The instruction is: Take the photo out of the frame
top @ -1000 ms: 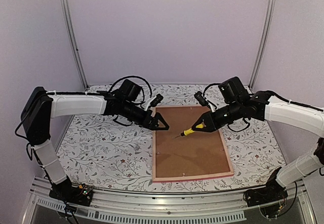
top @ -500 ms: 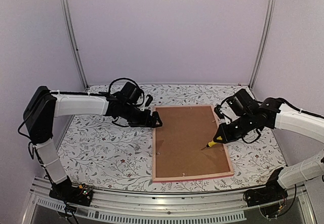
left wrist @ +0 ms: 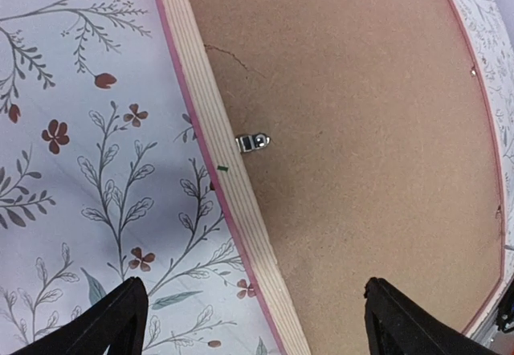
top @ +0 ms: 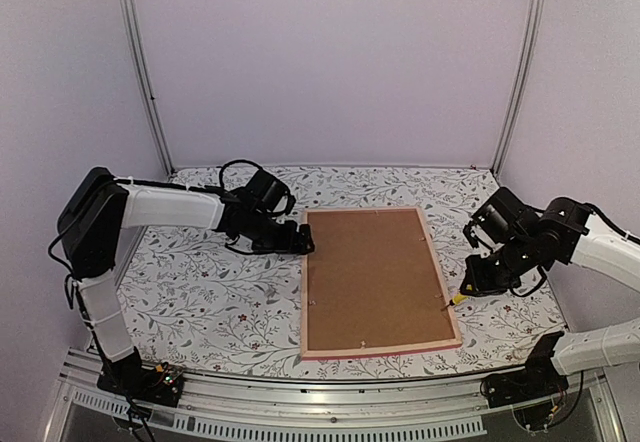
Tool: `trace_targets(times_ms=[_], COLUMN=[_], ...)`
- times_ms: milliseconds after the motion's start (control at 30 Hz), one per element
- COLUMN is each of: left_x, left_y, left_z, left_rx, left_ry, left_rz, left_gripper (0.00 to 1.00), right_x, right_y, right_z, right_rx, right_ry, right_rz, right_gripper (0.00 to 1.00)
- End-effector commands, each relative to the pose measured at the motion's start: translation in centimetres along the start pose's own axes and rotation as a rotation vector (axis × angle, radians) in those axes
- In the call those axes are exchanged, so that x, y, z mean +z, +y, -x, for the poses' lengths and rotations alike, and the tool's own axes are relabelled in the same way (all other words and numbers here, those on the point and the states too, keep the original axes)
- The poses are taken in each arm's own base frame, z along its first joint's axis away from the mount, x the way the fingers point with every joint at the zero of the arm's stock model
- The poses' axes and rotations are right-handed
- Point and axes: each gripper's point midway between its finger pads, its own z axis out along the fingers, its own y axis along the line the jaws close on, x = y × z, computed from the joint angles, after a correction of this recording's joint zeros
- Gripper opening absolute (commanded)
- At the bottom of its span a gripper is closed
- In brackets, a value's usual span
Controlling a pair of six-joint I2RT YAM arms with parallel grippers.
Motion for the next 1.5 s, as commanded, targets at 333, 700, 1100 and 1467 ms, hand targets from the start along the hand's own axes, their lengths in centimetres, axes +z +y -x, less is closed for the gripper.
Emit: trace_targets(times_ms=[333,700,1100,1467], left_x=[1.4,2.1,2.4,2.6], left_y=[2.0,3.3,5.1,4.7], left_z=[0.3,0.1,1.2,1.8], left_rx=[-0.003,0.005,0.005,0.005], left_ry=[-0.043,-0.035,-0.023,-0.021], left_rz=[0.129,0.196,0.219,0.193], left_gripper=[0.96,0.96,0.96,0.96], right_x=[1.0,2.6,5.1,3.2], right_y=[-2.3,-1.6,0.2,-1.0], right_z=[-0.2,0.2,2.0,4.0], right_rx=[0.085,0.133,0.131,0.127], right_ry=[-0.091,-0.126,-0.166,-0.242], right_rz=[-0.130,-0.142,-0.112,-0.212], right_gripper=[0.00,0.00,0.00,0.00])
